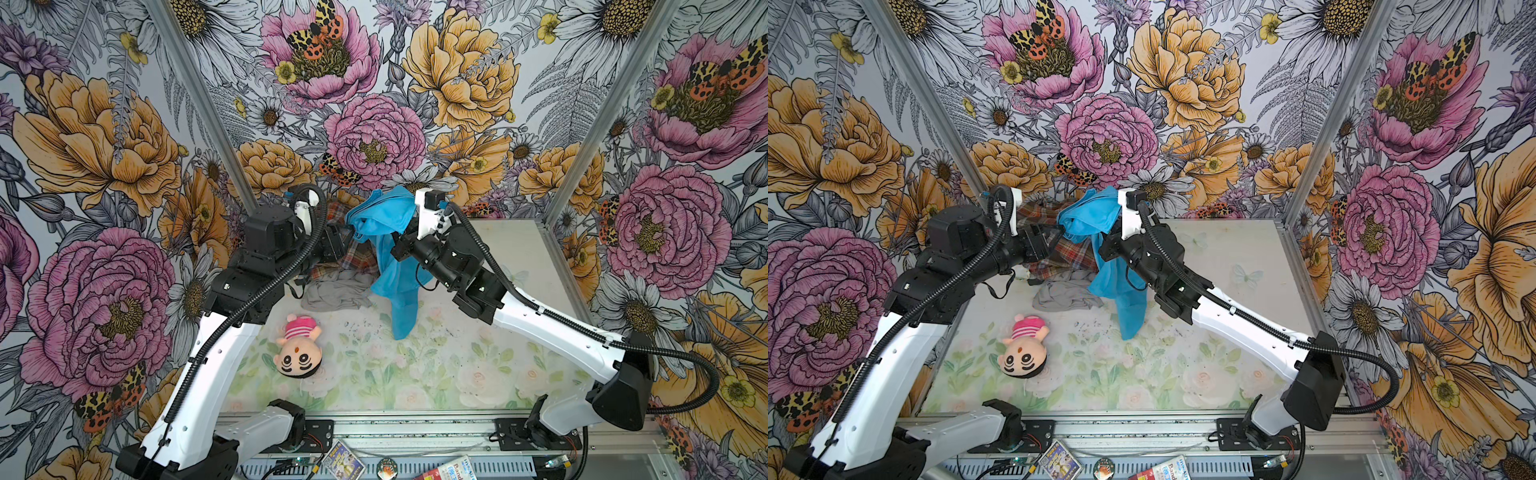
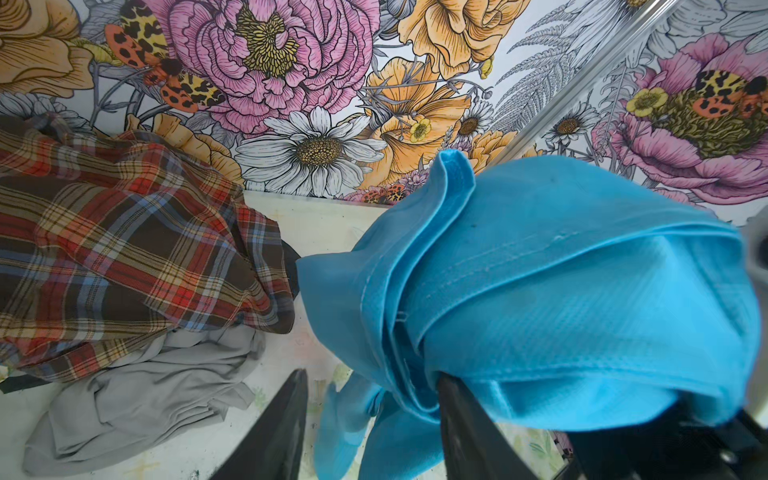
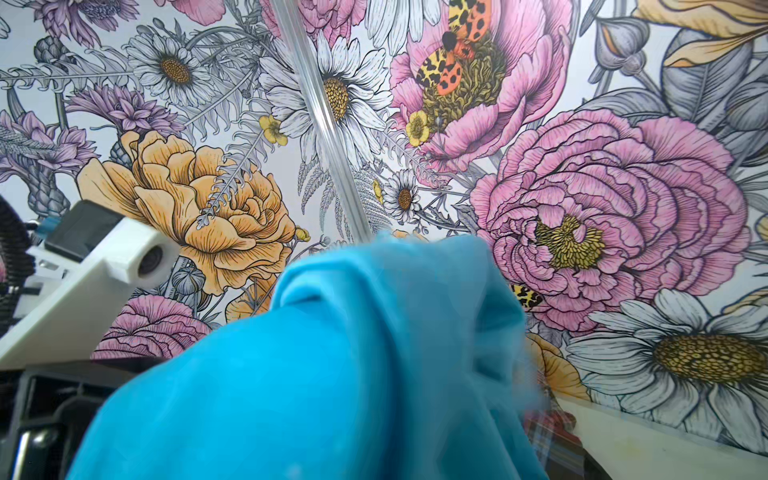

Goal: Pick out a specific cloth from the pile
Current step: 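Carry the blue cloth off with the right gripper while the left gripper releases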

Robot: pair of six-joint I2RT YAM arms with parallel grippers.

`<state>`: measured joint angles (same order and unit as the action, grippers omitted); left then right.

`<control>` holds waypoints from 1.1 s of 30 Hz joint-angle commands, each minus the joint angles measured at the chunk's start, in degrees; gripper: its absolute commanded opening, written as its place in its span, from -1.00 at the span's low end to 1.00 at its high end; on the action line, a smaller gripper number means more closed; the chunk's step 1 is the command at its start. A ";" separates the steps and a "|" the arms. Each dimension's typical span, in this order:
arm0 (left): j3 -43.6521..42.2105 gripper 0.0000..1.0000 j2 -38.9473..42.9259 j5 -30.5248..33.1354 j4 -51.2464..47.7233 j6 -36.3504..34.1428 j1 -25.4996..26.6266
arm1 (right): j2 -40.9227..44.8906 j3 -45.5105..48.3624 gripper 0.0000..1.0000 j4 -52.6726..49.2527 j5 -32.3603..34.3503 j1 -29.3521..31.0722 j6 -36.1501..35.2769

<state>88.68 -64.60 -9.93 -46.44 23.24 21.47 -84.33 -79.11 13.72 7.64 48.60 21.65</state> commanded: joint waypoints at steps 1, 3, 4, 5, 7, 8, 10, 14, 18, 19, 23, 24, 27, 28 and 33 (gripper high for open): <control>-1.39 0.17 -0.57 0.59 0.92 -1.87 1.58 | 3.26 -0.34 -1.00 -3.29 3.34 -1.97 0.80; -2.15 0.24 -0.92 1.35 0.91 -2.22 2.58 | 4.69 0.05 -1.00 -4.99 4.00 -2.83 0.70; -2.50 0.26 -1.09 1.84 0.91 -2.47 3.05 | 5.25 0.18 -1.00 -5.83 4.18 -4.91 0.75; -2.87 0.30 -1.29 2.44 0.88 -2.75 3.63 | 5.88 0.40 -1.00 -6.67 4.54 -5.86 0.85; -3.83 0.36 -1.78 3.03 0.91 -3.13 4.47 | 7.15 1.14 -1.00 -7.59 4.97 -7.57 0.78; -4.30 0.38 -1.98 3.33 0.91 -3.43 5.01 | 7.82 1.54 -1.00 -8.03 5.15 -8.55 0.65; -5.11 0.42 -2.49 3.79 0.91 -3.93 5.94 | 8.65 2.09 -1.00 -8.81 5.26 -10.31 -0.08; -6.86 0.48 -3.76 5.06 0.98 -5.34 8.30 | 9.57 2.88 -1.00 -11.04 4.63 -14.66 -0.57; -8.27 0.52 -5.40 5.07 1.17 -7.13 10.05 | 10.08 3.53 -1.00 -12.10 3.74 -19.24 -0.54; -8.51 0.52 -5.76 4.93 1.24 -7.47 10.31 | 10.07 3.53 -1.00 -12.37 3.34 -20.38 -0.51; -9.65 0.53 -7.65 5.03 2.41 -8.42 11.56 | 9.64 2.91 -1.00 -12.98 1.85 -25.28 -0.64; -9.81 0.53 -8.39 5.01 2.51 -8.64 11.95 | 9.42 2.59 -1.00 -13.18 1.44 -26.52 -0.59; -9.84 0.54 -10.62 5.57 2.75 -9.51 13.31 | 8.89 1.22 -1.00 -13.71 0.83 -30.30 -1.29; -9.79 0.54 -11.35 5.60 2.98 -9.66 13.58 | 8.76 0.95 -1.00 -13.72 0.47 -31.61 -1.50; -8.77 0.54 -15.86 4.91 3.90 -10.58 14.73 | 8.16 0.10 -1.00 -14.41 -1.30 -38.04 -1.85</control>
<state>79.24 -78.72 -5.58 -44.42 14.41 35.59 -75.99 -76.07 -1.32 8.10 12.99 20.97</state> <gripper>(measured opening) 0.769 0.053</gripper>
